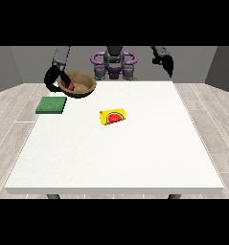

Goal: Pick the cup and pour the ball into the bowl, then pick the bowl and place it on the pad

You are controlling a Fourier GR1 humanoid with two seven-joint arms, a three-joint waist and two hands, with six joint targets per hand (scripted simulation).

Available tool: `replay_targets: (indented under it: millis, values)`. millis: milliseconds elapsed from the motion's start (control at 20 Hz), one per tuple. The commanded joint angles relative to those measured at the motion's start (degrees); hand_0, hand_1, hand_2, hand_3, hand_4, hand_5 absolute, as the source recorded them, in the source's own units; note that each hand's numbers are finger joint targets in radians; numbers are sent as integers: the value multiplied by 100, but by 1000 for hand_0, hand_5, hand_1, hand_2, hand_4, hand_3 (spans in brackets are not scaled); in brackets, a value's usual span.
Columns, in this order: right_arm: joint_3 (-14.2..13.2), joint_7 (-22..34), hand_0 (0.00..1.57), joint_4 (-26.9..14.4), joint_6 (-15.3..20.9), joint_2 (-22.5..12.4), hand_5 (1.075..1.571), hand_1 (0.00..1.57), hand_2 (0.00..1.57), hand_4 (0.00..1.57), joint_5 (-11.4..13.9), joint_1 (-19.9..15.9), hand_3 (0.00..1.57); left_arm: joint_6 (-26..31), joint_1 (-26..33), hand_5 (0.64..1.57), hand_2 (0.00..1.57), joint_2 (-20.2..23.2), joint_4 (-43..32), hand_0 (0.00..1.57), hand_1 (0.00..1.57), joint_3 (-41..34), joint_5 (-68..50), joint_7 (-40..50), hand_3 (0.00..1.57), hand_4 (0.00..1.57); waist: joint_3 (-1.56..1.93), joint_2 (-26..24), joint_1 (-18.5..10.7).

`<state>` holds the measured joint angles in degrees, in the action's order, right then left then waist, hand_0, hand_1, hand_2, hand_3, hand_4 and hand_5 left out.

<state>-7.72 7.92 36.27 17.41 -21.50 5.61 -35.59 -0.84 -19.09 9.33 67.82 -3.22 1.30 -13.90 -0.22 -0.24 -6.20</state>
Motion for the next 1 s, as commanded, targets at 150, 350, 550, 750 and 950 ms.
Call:
replay_targets:
  millis: [150, 350, 550, 750, 950]
  values:
    - [68, 654, 1571, 583, -195, 169, 1570, 1571, 1571, 787, -54, 178, 750, 224, 211, 1418, 0, 332, -267, 0, 0, -465, -216, -156, 0, 1003, 21, -157, 464]
    - [-149, 369, 1571, 754, -482, -143, 1570, 1571, 1571, 787, -185, 322, 750, -186, 493, 1435, 0, -94, -293, 0, 0, -255, 74, -770, 0, 1051, 21, 114, 529]
    - [-645, -307, 1571, 353, -1004, -1100, 1570, 1571, 1571, 878, -358, 402, 217, 404, -68, 1503, 0, 550, 167, 0, 0, -709, -473, -255, 0, 1254, 27, 640, 201]
    - [-882, -519, 1571, 339, -1149, -1337, 1571, 1571, 1571, 884, -530, 596, 0, 1402, -54, 1562, 0, 1706, -115, 0, 0, -1666, -1307, -310, 0, 1319, 26, 697, 57]
    - [-847, -800, 1571, 419, -721, -1062, 1570, 1571, 1571, 820, -410, 588, 0, 1795, -350, 1571, 0, 2467, -601, 0, 0, -2307, -1700, -386, 0, 1280, 22, 1069, 83]
